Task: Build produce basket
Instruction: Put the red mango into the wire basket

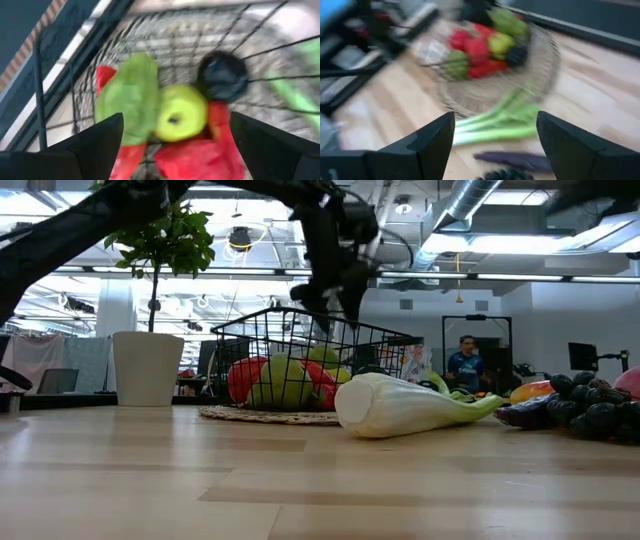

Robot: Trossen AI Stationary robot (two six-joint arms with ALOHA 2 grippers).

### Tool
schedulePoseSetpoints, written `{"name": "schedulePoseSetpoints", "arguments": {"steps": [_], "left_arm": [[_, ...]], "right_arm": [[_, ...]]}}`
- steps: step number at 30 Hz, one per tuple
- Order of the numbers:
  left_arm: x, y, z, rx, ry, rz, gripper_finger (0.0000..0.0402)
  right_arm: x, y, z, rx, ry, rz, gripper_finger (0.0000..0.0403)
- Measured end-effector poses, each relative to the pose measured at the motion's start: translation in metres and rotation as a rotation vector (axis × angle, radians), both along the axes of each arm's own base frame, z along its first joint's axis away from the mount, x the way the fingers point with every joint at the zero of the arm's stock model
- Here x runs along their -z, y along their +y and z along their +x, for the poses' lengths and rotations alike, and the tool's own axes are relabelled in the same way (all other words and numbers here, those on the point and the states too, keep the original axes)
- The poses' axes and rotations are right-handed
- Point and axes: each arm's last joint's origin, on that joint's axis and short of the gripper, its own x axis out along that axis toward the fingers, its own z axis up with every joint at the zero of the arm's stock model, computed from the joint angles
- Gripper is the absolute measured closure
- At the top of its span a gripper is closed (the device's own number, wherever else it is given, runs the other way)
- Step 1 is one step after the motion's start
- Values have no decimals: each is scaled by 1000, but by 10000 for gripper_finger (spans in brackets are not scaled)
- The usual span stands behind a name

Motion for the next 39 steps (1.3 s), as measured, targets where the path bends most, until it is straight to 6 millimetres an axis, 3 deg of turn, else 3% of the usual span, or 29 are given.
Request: {"name": "schedulePoseSetpoints", "arguments": {"steps": [6,12,18,23,32,39], "left_arm": [[-37,-12,-10,51,-102,20,54],[-69,-29,-19,122,-211,18,54],[-84,-44,-20,256,-316,-77,54],[-87,-58,-17,364,-369,-200,54],[-83,-102,-5,464,-370,-269,54],[-84,-132,1,457,-376,-258,54]], "right_arm": [[17,-1,1,138,231,100,97],[38,15,26,135,465,141,97],[76,35,50,-127,643,113,97],[99,41,57,-367,694,119,97],[146,27,45,-369,848,63,97],[138,-9,48,-233,840,108,97]]}}
